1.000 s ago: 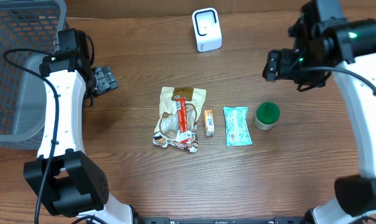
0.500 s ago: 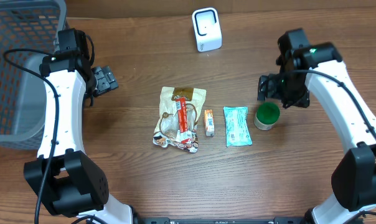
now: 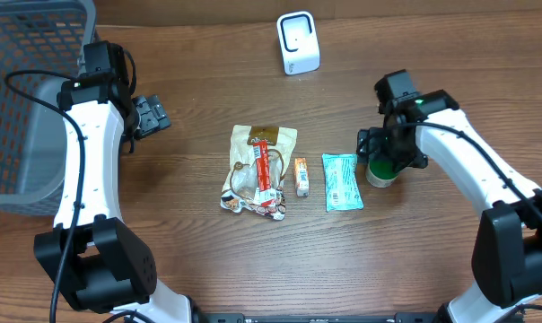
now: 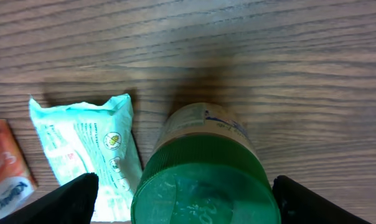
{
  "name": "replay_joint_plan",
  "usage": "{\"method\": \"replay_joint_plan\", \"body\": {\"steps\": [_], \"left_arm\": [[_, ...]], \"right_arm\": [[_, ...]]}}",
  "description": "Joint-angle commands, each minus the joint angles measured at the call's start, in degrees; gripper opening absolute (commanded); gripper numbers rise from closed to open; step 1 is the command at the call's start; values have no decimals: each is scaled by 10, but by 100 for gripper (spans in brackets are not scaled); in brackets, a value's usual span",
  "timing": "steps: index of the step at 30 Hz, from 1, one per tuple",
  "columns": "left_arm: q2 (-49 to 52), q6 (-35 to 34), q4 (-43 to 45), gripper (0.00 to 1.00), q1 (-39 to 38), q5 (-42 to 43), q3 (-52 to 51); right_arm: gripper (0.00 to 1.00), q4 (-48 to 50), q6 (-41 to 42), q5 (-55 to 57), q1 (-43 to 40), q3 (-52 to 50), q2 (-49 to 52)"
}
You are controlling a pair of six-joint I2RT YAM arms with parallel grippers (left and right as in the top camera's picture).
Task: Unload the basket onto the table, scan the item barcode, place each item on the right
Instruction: 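Lower the right gripper and grasp the green-lidded jar sideways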
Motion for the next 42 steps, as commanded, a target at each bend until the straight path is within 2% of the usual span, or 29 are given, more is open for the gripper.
{"method": "replay_joint_plan", "body": {"steps": [1, 12, 18, 22, 27, 30, 32, 33, 36, 39, 40, 42], "left_arm": [[-15, 10, 0, 100, -4, 4, 9], [-15, 10, 0, 100, -4, 4, 9], [-15, 10, 0, 100, -4, 4, 9], [-15, 10, 0, 100, -4, 4, 9], [-15, 10, 0, 100, -4, 4, 9], [-15, 10, 0, 100, -4, 4, 9], [-15, 10, 0, 100, -4, 4, 9], [-15, 10, 0, 100, -4, 4, 9], [-15, 10, 0, 100, -4, 4, 9], [-15, 10, 0, 100, -4, 4, 9], [-15, 10, 0, 100, -4, 4, 9], [-15, 10, 0, 100, -4, 4, 9]], "right_arm": [[91, 0, 19, 47, 13, -6, -4], [90, 59, 19, 47, 16, -73, -4], [80, 73, 19, 59, 16, -77, -4], [86, 70, 19, 59, 16, -86, -4], [87, 73, 19, 59, 16, -93, -4], [67, 74, 19, 50, 16, -93, -4], [58, 73, 19, 43, 16, -93, -4], [42, 58, 20, 42, 13, -84, -5], [37, 26, 50, 37, 3, -55, -19], [36, -17, 70, -38, -21, -7, -59], [34, -24, 80, -64, -28, 1, -70], [18, -26, 109, -137, -45, 8, -94]]}}
